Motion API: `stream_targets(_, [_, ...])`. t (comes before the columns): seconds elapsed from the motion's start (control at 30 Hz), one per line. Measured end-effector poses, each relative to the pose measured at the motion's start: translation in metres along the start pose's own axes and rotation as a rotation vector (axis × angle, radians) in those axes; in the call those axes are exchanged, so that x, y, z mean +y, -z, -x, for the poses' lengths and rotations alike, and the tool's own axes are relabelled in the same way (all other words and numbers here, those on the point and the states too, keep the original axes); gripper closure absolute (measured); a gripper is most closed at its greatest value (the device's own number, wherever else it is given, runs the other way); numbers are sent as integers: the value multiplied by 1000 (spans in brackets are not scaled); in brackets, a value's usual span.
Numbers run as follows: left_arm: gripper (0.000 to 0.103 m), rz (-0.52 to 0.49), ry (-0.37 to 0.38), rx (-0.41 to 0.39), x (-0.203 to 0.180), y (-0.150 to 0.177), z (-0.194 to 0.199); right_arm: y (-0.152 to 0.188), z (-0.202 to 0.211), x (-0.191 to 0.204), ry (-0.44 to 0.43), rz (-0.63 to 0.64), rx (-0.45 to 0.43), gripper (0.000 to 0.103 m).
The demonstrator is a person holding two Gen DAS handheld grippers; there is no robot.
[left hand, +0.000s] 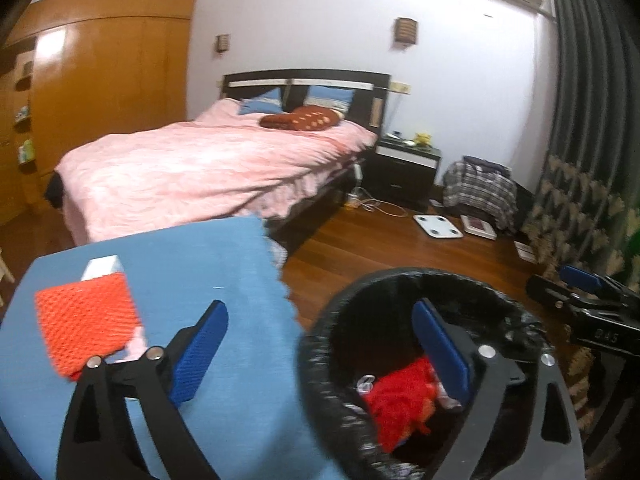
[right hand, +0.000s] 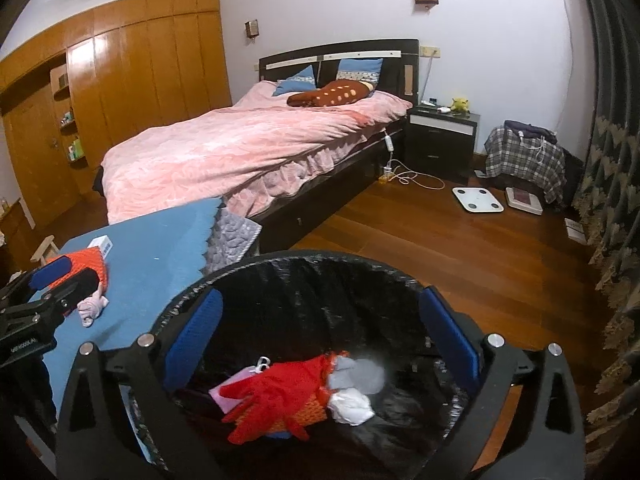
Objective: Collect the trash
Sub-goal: 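Return both grippers to the table and grasp the pink sock with the right gripper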
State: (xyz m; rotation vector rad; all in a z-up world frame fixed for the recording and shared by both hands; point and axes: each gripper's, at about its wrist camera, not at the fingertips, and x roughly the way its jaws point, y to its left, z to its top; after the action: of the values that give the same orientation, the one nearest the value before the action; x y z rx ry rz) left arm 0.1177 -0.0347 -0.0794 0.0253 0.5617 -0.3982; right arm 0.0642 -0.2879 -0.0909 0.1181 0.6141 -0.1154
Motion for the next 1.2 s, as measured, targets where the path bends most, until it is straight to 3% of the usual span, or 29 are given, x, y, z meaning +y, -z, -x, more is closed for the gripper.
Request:
stream_targets(0.33, [8,65,-139,-17,71,11,20,-11,-14,59,-86,50,-2,6])
stream_targets(0.7, [8,145,-339,-15,167,34,39,-19,-49,160,-230,154,15,6])
stream_targets(0.9, [8,182,-415,20,211,55,41,-8,-73,225,-308,216,51,6])
stream_targets(1.2, [8,209,-472,43,246,80,35,22,-116,299,-383,273,141,6])
